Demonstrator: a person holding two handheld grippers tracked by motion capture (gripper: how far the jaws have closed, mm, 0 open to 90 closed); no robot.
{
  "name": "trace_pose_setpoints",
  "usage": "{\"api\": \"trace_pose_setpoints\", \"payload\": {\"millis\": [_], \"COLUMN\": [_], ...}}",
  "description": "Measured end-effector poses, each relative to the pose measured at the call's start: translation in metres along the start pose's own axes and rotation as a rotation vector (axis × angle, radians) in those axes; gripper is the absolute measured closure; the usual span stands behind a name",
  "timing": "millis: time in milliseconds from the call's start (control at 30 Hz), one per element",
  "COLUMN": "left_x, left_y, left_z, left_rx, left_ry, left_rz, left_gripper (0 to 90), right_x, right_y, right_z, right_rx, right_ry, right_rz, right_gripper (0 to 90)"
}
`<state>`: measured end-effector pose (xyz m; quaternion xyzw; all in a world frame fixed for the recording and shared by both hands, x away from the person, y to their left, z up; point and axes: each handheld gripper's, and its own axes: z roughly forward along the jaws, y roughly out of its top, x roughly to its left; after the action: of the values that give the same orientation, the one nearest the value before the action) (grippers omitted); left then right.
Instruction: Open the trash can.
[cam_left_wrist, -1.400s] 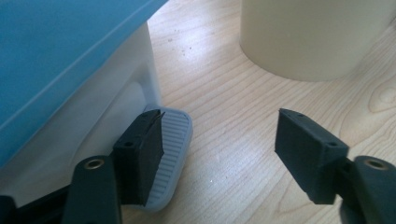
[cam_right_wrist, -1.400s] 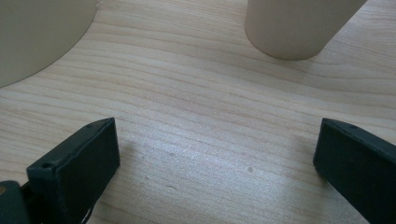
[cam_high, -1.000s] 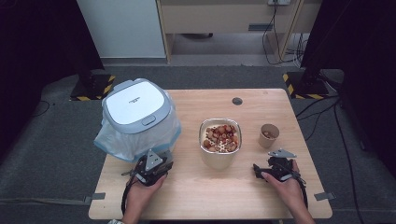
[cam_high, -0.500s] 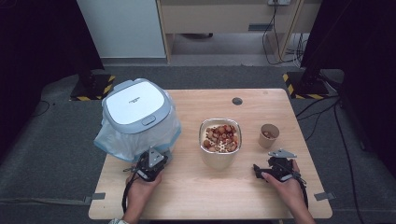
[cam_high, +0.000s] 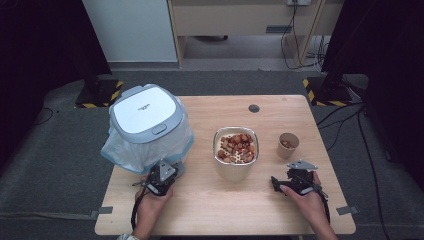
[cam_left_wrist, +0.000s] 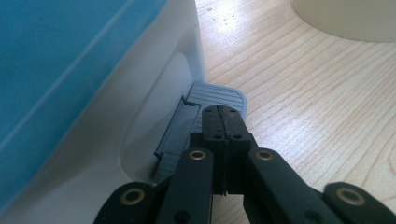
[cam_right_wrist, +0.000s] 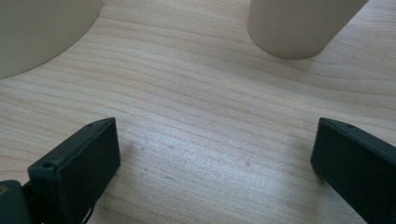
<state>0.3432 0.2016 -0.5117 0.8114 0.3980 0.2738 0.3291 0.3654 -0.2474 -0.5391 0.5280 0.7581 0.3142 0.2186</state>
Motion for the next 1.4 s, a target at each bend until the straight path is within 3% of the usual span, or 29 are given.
{"api": "trace_pose_setpoints", "payload": {"millis": [767,1167,1400], "left_x": [0.001,0.001,0.001], "left_y": [-0.005,-0.005,-0.005], "left_z": [0.009,0.009,0.009], "left_rx": [0.032,0.032,0.032], "left_ry": [-0.022,-0.025,-0.026], "left_rz": [-0.019,-0.017,-0.016], "left_gripper": [89.5,89.5,89.6], "right_x": [0.000,-0.001,-0.002], "right_y": [0.000,0.008,0.010], "right_z": [0.000,-0.011,-0.015], "right_rx": [-0.002,-0.064,-0.080], "right_ry": [0.006,-0.080,-0.073], "right_rz": [0.020,0.032,0.052], "right_gripper": [2.6,7.8,8.2]}}
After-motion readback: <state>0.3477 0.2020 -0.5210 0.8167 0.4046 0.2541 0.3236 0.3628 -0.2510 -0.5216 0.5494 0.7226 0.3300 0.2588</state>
